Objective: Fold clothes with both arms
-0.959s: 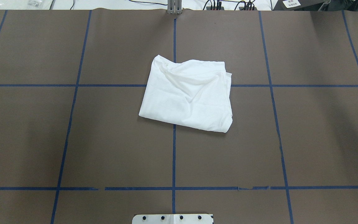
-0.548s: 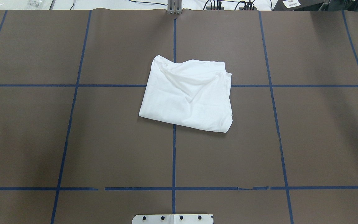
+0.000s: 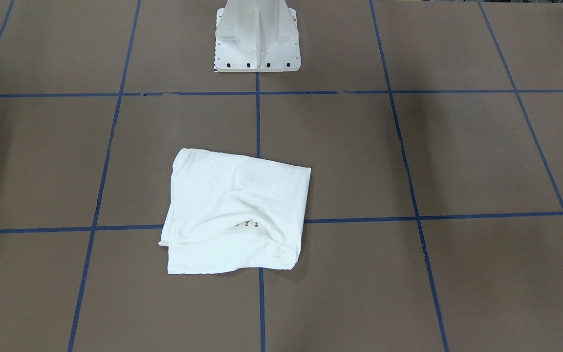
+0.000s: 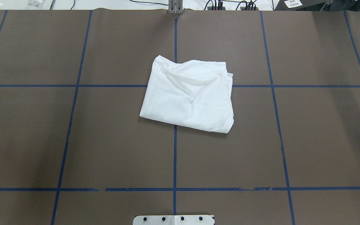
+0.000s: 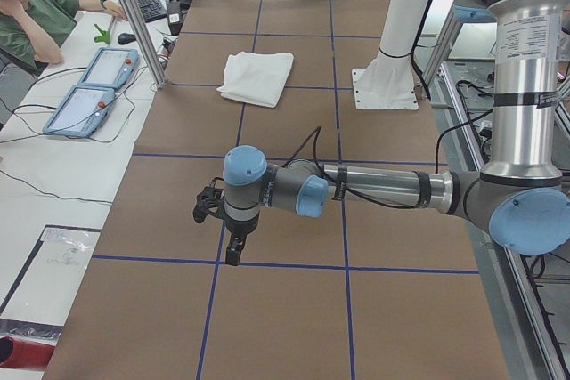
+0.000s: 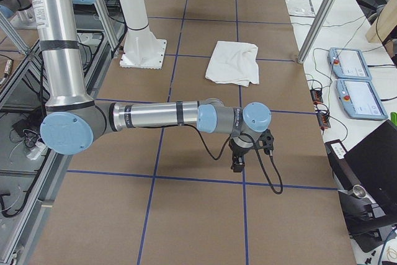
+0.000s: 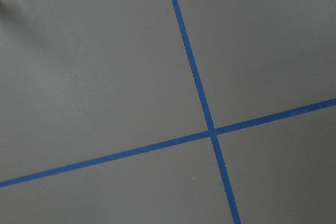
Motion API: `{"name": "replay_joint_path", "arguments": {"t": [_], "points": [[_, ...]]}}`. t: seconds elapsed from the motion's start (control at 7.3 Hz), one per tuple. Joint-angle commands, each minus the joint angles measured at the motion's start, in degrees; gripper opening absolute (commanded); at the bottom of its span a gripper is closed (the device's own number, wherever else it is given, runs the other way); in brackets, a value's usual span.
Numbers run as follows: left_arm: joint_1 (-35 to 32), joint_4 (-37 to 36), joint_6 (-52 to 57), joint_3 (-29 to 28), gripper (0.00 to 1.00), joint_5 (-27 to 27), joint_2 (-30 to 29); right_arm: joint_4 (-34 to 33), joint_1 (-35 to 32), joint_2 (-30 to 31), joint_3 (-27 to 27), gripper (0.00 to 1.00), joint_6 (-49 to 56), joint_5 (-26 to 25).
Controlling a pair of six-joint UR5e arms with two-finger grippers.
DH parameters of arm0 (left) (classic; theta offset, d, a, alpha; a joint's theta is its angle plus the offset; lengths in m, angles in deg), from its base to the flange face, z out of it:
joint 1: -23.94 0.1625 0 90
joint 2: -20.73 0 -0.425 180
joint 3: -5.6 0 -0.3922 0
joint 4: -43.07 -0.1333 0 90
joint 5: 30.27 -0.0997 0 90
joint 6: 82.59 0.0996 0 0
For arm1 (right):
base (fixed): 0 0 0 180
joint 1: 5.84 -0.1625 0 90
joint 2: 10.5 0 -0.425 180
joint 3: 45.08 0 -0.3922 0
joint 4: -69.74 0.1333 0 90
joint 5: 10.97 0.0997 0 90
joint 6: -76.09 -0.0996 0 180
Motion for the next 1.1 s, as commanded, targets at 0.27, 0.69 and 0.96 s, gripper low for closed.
{"name": "replay_joint_path", "arguments": {"t": [0.27,0.69,0.96], "points": [[-2.43,-5.58,8.15,-0.34,0.99,3.92,0.04,3.66,-0.37,2.82,-0.17,1.0,0.22,0.52],[-2.44,-5.67,8.24,-0.34,0.99,4.01,0.04,13.81,-3.34,6.71,-0.35,1.0,-0.04,-2.38],[-2.52,-5.75,8.15,0.27,0.99,4.01,0.13,8.23,-8.01,6.71,4.1,1.0,-0.13,-2.21]]}}
